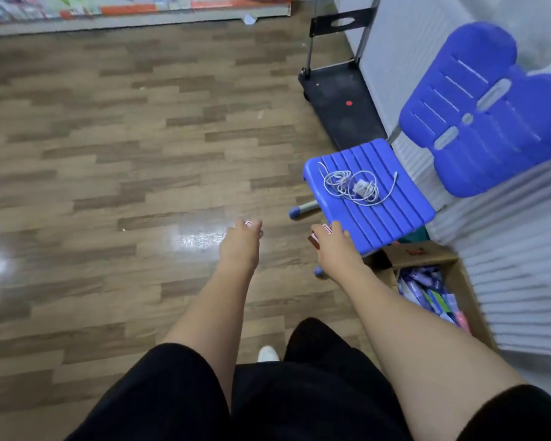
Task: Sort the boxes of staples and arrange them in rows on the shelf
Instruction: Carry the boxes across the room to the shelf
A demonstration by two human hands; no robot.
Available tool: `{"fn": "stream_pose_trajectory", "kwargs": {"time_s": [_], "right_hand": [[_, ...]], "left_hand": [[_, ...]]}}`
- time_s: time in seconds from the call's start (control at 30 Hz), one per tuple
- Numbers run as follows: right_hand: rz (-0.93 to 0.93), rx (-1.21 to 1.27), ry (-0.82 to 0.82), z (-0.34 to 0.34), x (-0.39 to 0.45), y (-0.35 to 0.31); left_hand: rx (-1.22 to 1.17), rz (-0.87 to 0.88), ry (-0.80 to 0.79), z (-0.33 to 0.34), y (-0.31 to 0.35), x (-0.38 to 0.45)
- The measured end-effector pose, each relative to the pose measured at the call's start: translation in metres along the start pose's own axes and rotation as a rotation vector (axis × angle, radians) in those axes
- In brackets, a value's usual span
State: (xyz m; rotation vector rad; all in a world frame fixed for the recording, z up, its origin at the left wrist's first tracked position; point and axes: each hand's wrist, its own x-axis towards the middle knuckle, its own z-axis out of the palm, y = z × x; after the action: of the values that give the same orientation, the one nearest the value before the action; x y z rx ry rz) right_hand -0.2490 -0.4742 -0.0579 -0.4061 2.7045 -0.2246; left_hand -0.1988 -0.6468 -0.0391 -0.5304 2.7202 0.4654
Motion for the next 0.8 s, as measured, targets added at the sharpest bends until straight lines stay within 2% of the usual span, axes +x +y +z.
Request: {"fn": "stream_pose_trajectory", "kwargs": {"time_s": [0.23, 0.57, 0.8], "right_hand": [[-0.129, -0.037, -0.067, -0.023, 0.126, -0.041], [-0.268, -0.122, -0.008, -0.129, 0.357, -0.101], [-0.424, -0.205, -0.121, -0.146, 0.454, -0.146]], "left_hand": [[0.076, -0.054, -0.068, -0.035, -0.025, 0.099], [-0.032, -0.216, 0.108, -0.153, -0.038, 0.298], [-0.028, -0.259, 0.026, -0.178, -0.057, 0.381]]}}
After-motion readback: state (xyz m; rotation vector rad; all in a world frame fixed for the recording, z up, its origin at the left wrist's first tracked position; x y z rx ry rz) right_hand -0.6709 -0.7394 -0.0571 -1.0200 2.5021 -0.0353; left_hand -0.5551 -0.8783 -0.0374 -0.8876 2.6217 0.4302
